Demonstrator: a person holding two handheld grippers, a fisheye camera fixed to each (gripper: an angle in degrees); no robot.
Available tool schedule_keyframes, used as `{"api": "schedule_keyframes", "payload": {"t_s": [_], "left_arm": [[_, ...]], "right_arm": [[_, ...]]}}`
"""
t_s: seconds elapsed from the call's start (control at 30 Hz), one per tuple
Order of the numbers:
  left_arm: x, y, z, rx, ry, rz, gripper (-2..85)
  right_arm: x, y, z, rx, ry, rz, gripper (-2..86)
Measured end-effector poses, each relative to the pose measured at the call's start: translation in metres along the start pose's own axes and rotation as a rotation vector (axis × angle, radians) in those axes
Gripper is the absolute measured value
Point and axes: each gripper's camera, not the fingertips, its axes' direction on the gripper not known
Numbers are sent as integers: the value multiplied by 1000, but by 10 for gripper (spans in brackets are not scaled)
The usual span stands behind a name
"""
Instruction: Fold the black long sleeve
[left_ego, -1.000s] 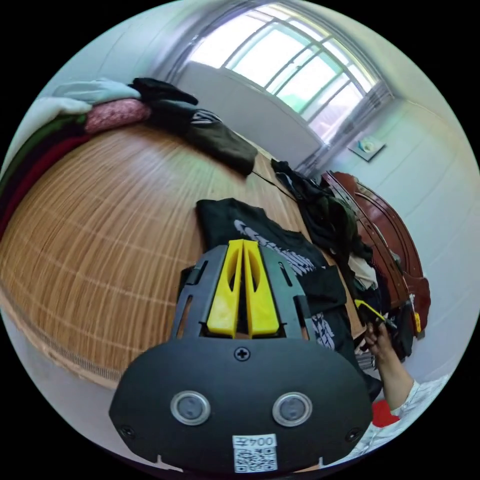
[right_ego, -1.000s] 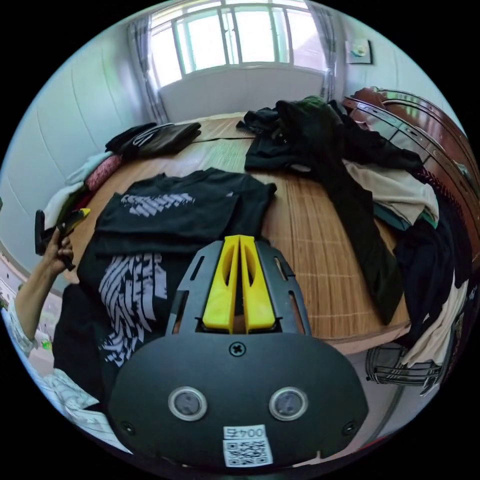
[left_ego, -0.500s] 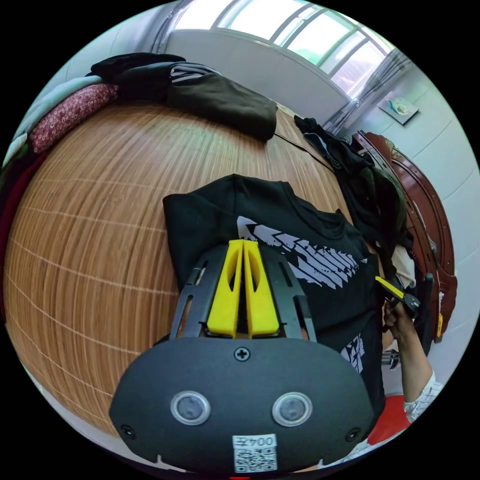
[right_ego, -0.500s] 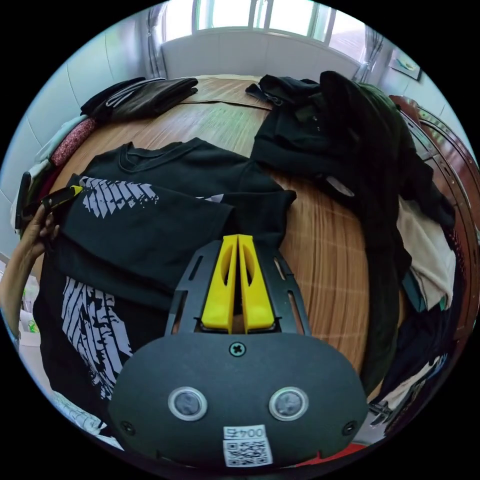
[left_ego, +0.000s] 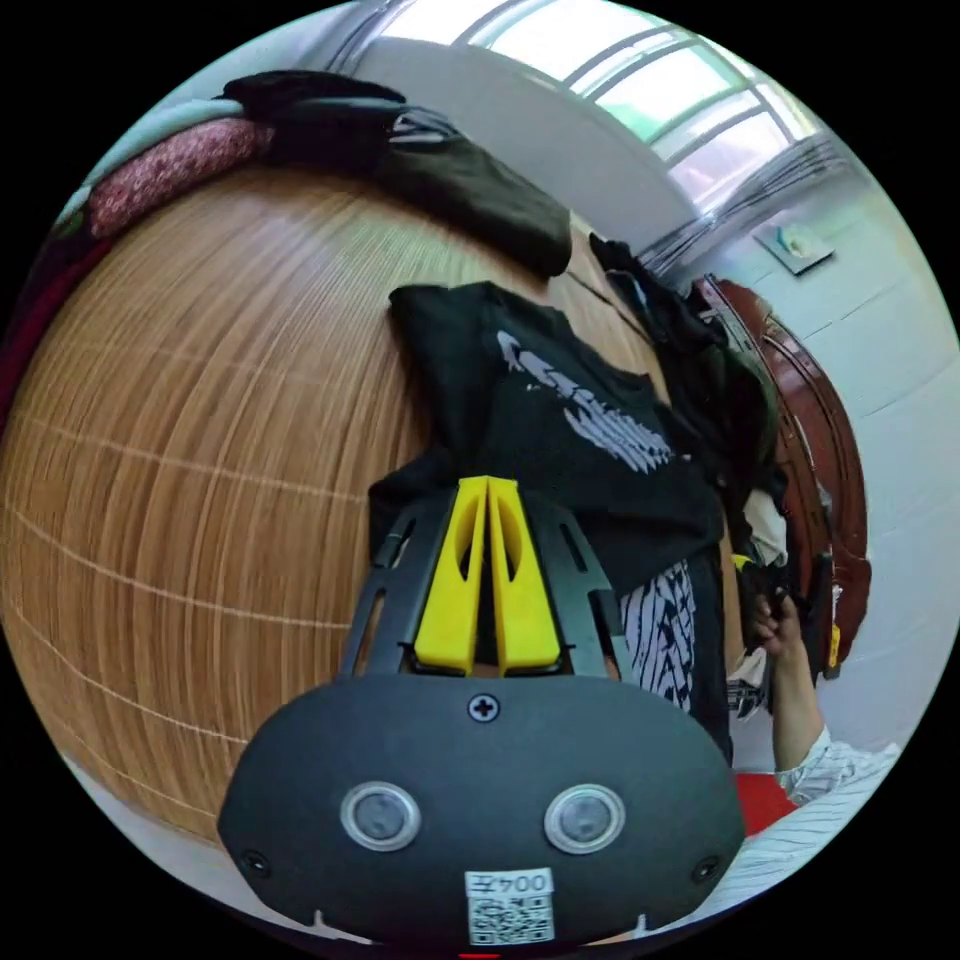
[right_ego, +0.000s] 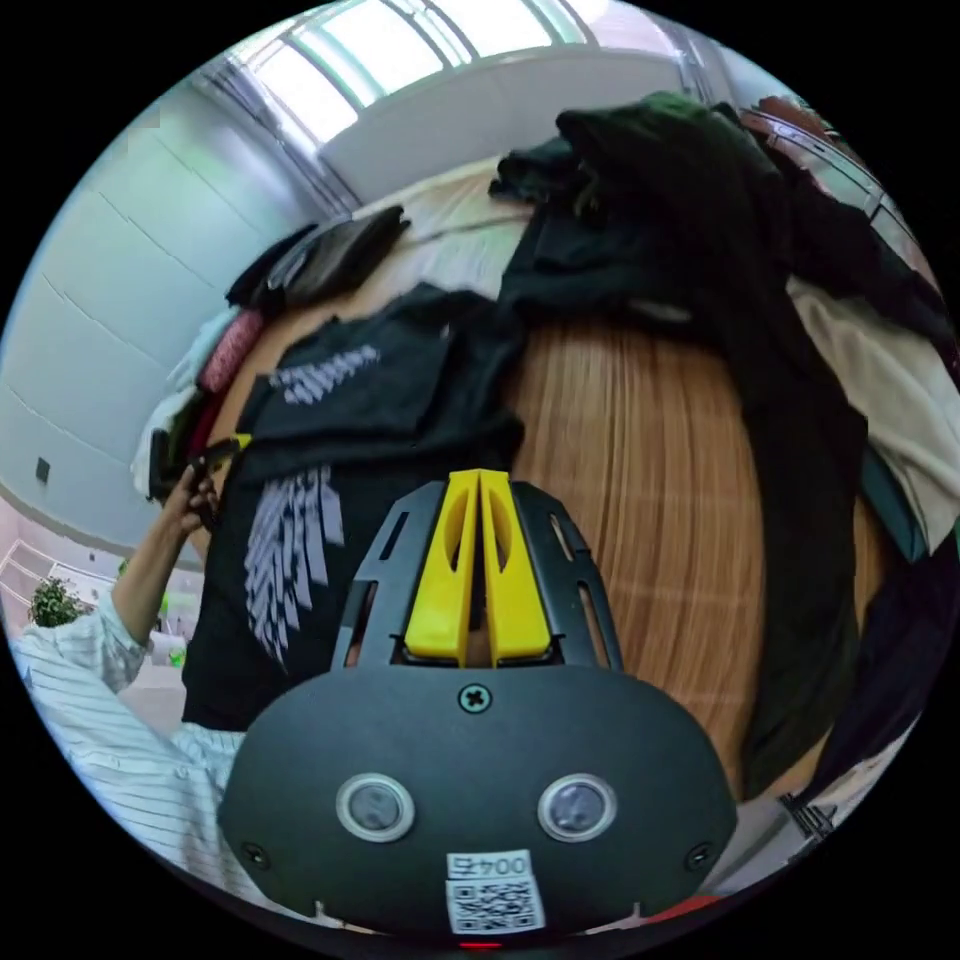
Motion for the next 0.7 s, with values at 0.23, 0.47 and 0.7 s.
{"api": "schedule_keyframes", "payload": {"t_s": [0.23, 0.47, 0.7], "left_arm": [[-6, 121, -113, 180, 73, 38, 1], [37, 262, -103, 21, -275, 304, 3], [43, 304, -67, -43, -375, 428, 4]], "right_arm": [[-62, 121, -42, 10, -16, -29, -7], [-148, 174, -14, -109, 425, -234, -8], [-166, 189, 24, -134, 661, -421, -7]]}}
